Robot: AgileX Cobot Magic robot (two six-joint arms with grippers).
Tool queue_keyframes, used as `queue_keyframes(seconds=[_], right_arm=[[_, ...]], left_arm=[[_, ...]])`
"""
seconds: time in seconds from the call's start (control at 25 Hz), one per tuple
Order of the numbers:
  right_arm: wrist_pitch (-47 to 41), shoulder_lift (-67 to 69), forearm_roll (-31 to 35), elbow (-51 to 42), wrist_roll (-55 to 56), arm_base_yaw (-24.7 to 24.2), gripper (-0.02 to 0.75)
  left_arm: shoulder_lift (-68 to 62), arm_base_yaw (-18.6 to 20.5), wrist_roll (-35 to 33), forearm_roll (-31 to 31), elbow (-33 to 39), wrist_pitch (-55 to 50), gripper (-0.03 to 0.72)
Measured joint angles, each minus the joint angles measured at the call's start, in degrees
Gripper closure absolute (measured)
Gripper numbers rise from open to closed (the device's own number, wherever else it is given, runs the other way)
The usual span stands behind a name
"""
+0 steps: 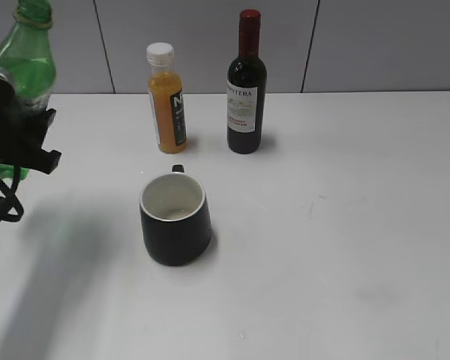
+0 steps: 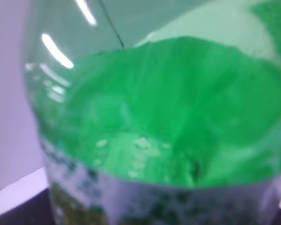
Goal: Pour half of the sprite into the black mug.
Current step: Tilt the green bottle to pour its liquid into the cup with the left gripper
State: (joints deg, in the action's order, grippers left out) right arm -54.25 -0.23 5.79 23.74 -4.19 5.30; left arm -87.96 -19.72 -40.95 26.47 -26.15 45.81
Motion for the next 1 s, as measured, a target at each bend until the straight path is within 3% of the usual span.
queue_keyframes(seconds=[0.2,0.32,0.56,1.0], right_arm=[[0.0,0.0,0.05,0.0,0.0,0.0,0.148],[0.0,0.0,0.05,0.0,0.0,0.0,0.148],[0.0,0.0,0.05,0.0,0.0,0.0,0.148],[0.0,0.0,0.05,0.0,0.0,0.0,0.148]], left_arm=[[0.31,-5.75,-15.66,10.06,0.0,0.14,0.237],[0.37,-7.97,-21.58,14.04,0.0,0.66,0.237],[0.37,-8.74,-35.27,20.81,0.0,1.87,0.237],[0.23,-9.75,-54.04,22.09,0.0,4.21,0.237]])
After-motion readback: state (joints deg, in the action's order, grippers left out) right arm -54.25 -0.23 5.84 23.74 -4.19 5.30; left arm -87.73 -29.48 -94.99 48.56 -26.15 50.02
